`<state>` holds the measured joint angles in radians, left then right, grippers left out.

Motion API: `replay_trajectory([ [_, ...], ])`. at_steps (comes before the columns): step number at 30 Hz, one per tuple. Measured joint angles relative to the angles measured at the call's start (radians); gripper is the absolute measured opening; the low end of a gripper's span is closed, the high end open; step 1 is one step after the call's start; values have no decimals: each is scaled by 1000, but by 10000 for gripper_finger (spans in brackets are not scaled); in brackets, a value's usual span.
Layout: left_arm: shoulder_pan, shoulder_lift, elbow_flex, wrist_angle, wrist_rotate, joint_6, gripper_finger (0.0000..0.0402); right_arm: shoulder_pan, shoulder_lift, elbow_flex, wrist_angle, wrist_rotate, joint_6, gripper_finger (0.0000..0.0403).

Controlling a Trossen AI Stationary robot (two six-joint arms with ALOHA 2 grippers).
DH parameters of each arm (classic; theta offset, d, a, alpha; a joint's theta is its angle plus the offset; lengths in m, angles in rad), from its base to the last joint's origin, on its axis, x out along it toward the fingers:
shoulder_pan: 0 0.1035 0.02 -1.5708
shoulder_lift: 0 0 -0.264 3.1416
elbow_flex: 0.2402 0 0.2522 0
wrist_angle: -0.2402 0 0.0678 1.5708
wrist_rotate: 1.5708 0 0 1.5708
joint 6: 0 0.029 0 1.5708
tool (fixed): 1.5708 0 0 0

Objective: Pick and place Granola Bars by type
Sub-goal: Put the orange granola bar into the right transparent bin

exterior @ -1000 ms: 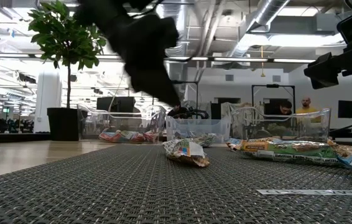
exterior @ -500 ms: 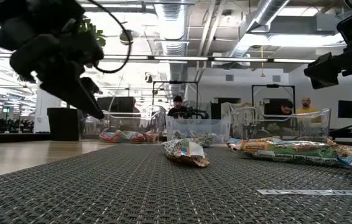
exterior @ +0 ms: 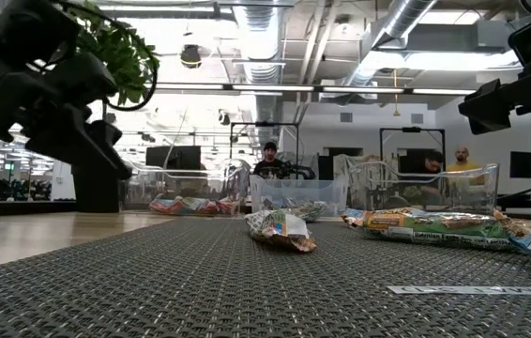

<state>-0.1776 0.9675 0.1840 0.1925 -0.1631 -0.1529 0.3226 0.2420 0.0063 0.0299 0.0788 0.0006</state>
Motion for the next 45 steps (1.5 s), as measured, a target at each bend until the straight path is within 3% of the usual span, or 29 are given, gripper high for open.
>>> replay_trajectory([
  [15,0,-239,-173,52,-2,28,184,0,0,0,0,0,0,221],
  [30,0,-463,-174,22,-41,186,184,0,0,0,0,0,0,221],
  [45,5,-760,-176,-126,-51,228,184,0,0,0,0,0,0,221],
])
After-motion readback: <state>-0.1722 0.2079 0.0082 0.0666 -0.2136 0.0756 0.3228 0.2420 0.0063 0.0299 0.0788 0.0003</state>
